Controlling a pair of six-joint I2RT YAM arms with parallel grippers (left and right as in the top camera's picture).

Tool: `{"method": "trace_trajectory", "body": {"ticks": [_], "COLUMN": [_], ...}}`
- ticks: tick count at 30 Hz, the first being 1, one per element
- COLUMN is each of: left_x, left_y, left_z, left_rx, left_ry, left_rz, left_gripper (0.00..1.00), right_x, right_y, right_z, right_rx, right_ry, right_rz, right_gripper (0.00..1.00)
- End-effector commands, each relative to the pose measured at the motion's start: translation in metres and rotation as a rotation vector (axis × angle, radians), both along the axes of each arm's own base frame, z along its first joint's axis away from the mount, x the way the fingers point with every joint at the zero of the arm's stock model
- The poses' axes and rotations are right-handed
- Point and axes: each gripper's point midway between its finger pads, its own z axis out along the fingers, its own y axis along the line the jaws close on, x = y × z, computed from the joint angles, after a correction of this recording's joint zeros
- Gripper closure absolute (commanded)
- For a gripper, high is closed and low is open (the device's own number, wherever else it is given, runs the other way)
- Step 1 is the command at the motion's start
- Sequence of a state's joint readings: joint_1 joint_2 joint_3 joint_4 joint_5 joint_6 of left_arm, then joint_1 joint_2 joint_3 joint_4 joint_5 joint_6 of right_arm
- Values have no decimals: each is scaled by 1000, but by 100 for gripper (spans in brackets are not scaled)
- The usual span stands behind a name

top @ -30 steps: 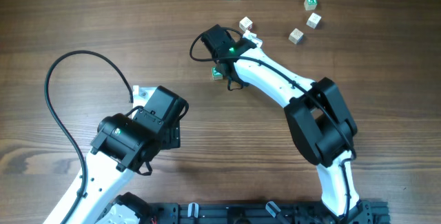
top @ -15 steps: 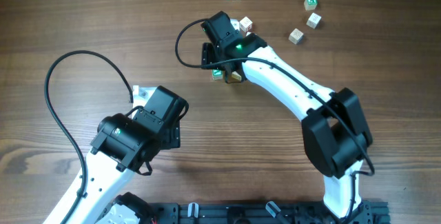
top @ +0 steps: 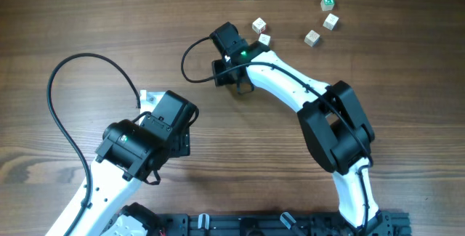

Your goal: Form a circle

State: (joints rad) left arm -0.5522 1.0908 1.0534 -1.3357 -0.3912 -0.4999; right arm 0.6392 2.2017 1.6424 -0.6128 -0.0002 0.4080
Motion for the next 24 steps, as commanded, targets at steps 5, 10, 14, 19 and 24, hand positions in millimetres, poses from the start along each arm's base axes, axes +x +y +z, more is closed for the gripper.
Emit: {"method": "trace_trajectory", "body": {"ticks": [5, 10, 14, 19, 24], "left_x": [-1, -1, -1, -1, -1], "left_y": [0, 0, 0, 0, 0], "left_z": [0, 0, 0, 0, 0], "left_rx": [-15, -16, -16, -15, -16], "left_ry": [-4, -3, -3, -4, -3], "left_rz": [16, 16, 16, 16, 16], "left_gripper": [0, 0, 0, 0, 0], "right_x": [-4, -6, -10, -10, -26], "right_y": [1, 0, 5, 6, -6], "right_z": [-12, -12, 4, 45, 64], "right_rx": [-13, -6, 35, 92, 74], "right_ry": [21, 39, 45, 9, 43], "right_rz": [19, -6, 0, -40, -61], "right_gripper": [70, 78, 80, 84, 85]}}
